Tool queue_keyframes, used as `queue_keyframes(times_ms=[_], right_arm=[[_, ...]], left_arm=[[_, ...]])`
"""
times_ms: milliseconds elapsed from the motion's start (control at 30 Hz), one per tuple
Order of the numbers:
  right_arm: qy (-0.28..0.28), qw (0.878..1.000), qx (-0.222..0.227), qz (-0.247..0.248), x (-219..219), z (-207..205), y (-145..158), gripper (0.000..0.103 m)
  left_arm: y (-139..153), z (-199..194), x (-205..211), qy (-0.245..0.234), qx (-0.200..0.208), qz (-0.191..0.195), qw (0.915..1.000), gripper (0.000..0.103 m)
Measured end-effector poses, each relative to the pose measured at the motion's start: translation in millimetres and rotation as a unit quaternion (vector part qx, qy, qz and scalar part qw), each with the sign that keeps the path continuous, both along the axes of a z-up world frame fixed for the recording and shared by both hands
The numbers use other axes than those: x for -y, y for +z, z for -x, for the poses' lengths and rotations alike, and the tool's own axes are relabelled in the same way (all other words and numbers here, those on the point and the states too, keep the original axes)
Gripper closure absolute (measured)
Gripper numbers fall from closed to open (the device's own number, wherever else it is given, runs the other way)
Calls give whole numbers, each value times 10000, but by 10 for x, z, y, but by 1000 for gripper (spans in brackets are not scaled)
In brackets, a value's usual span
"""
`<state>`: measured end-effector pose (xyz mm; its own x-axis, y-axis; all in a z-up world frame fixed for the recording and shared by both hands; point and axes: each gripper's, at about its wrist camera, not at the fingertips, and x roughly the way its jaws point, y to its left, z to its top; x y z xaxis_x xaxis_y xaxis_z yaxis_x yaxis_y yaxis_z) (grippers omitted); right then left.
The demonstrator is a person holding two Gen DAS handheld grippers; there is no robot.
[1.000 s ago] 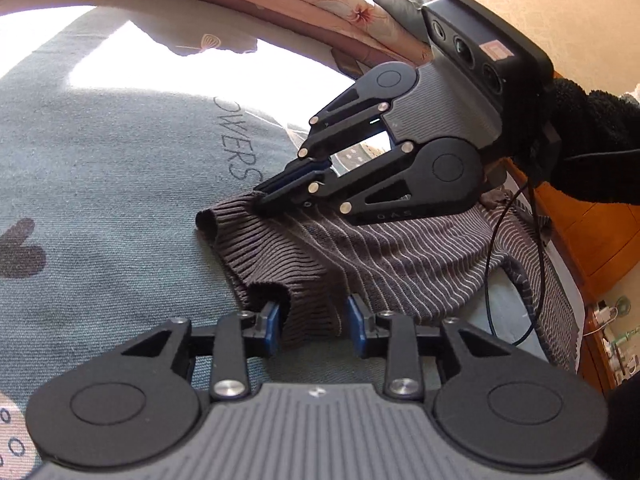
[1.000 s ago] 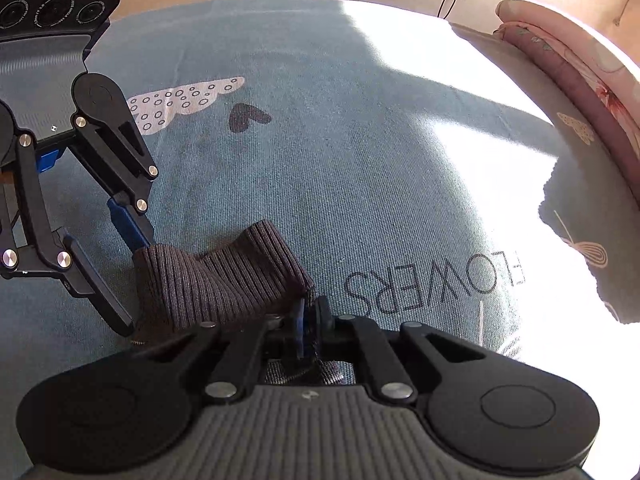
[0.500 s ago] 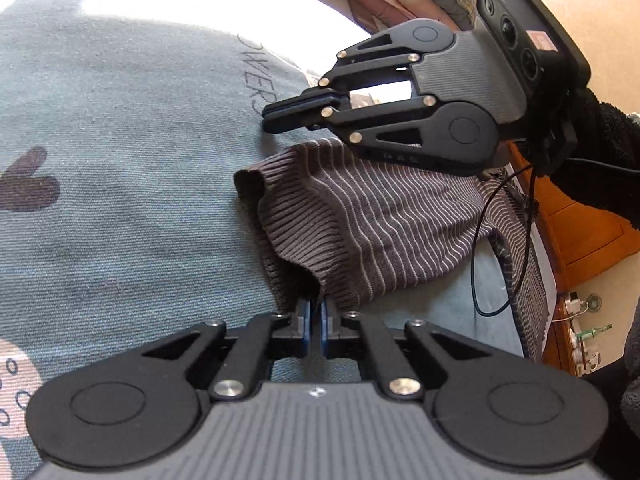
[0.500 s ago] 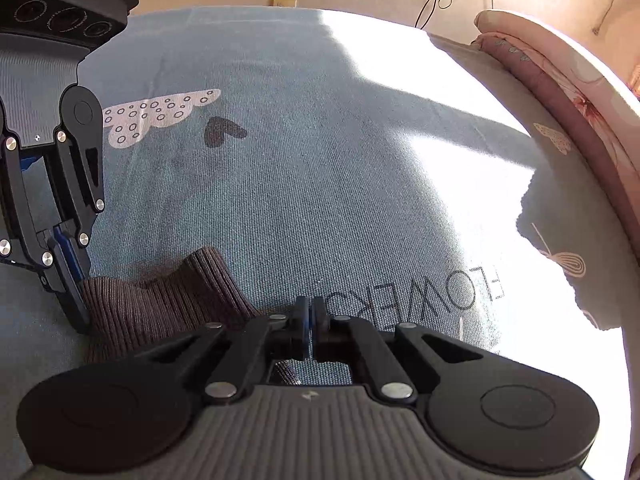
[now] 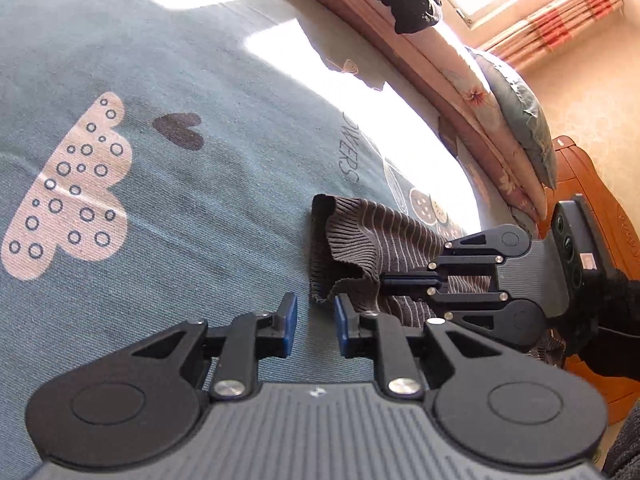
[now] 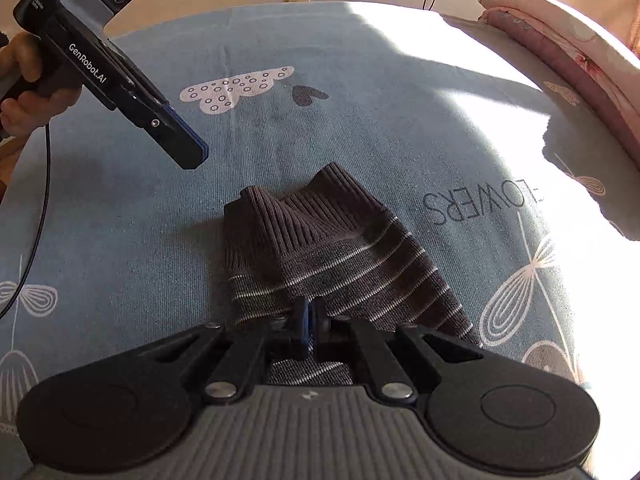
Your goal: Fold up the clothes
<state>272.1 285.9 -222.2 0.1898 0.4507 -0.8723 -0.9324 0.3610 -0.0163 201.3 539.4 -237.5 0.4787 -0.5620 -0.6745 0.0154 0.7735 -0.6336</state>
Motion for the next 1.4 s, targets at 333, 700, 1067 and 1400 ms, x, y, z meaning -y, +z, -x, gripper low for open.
queue_keyframes(times_ms=[333,700,1067,1400], right_arm=[[-327,9952,-514,-762,-245,-72,227,94],[-2727,9560,-562,-923,935,-579,401,90],[-3320,9386,-645,-682,1590,-162,113,85],[-3957,9132,-633,-744,1940,66,40,78]], left_arm=[[251,33,350,337,86,-254,9991,74],[-51,-745,1236,-274,181,-220,9992,69],[185,-823,1342,-218,365,-1536,9872,79],[16,-934,1499,150,175,-1896,9816,85]])
